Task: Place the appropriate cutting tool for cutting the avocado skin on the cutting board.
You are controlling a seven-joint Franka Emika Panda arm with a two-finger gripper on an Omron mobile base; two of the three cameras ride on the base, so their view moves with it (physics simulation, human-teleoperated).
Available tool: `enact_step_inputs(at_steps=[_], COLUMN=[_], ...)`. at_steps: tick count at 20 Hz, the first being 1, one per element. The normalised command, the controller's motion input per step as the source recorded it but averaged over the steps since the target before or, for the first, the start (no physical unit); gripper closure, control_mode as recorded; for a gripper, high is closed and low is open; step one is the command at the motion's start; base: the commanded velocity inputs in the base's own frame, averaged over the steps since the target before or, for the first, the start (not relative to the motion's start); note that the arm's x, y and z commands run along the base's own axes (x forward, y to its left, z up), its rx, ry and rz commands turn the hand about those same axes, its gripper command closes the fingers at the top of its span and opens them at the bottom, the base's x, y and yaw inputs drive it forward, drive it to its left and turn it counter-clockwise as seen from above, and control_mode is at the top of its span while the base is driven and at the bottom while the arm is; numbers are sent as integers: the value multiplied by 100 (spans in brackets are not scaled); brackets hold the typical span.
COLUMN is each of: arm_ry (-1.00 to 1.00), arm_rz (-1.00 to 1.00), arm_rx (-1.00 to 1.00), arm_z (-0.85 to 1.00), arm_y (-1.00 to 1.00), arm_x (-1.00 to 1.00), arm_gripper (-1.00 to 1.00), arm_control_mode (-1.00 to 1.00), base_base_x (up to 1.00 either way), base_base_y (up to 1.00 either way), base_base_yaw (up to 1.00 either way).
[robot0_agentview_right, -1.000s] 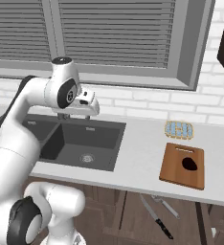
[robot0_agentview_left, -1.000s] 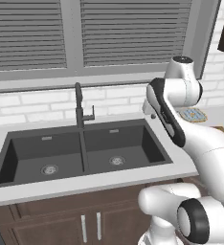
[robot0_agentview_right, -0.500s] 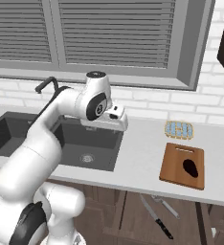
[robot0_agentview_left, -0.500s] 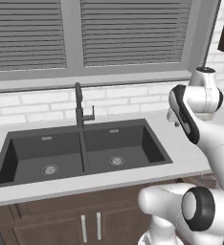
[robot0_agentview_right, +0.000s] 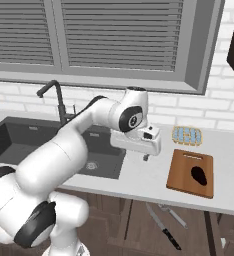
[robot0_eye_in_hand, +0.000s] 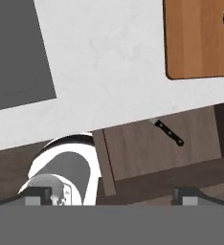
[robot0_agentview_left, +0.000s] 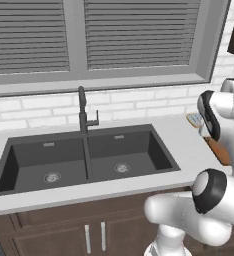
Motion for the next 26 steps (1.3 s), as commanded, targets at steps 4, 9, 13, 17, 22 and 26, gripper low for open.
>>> enact_step_inputs(at_steps=[4, 9, 13, 17, 22, 26], arm_ry=[4, 0, 0, 1, 16, 9], arm_rz=[-11, -11, -7, -1, 1, 12], arm_rx=[1, 6, 3, 0, 0, 0], arm_z=[-45, -17, -12, -21, -63, -72], arm_y=[-48, -40, -34, -23, -16, -11], arm_x=[-96, -100, -88, -9, 0, 7], arm_gripper=[-100, -100, -100, -100, -100, -100], arm_control_mode=[-100, -100, -100, -100, -100, -100], base_base_x=[0, 0, 0, 0, 0, 0], base_base_y=[0, 0, 0, 0, 0, 0], base_base_yaw=[0, 0, 0, 0, 0, 0])
